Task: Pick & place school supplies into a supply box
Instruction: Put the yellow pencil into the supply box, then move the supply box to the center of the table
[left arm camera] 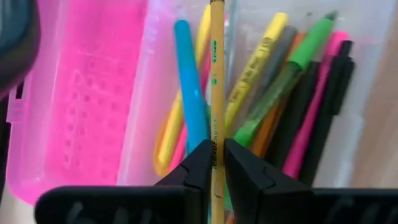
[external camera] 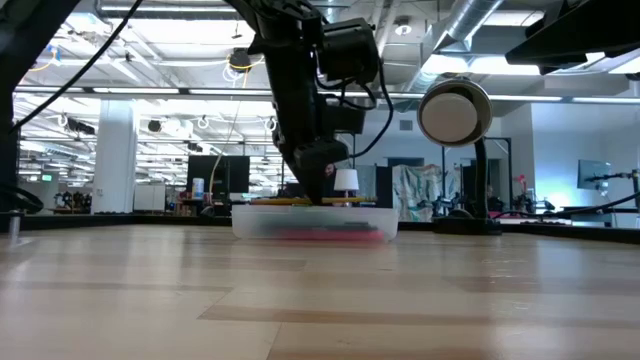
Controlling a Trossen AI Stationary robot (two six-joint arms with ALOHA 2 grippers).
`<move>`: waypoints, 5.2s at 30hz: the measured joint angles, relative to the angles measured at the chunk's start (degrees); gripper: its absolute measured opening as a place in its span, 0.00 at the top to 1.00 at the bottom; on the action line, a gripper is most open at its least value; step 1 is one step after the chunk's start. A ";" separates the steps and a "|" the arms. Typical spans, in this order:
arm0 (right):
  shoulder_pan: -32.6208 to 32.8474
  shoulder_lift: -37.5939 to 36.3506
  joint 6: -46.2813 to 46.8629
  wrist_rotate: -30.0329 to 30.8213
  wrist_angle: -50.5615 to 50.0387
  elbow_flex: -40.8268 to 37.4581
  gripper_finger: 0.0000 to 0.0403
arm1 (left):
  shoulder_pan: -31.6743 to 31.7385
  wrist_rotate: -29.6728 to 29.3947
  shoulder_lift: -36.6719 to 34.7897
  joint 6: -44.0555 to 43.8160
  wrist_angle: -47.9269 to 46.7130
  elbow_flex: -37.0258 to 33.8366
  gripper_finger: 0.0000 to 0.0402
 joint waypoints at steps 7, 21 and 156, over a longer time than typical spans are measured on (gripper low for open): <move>-0.01 0.00 -0.02 0.00 0.00 0.00 0.81 | -0.39 -0.03 0.00 0.82 0.04 0.00 0.77; -0.02 0.00 -0.04 0.00 0.00 0.00 0.81 | -1.72 -8.79 -0.10 6.19 -6.20 4.45 0.70; -0.24 14.08 3.27 1.07 9.07 0.02 0.81 | -13.89 31.81 -0.04 22.57 -0.55 -2.23 0.78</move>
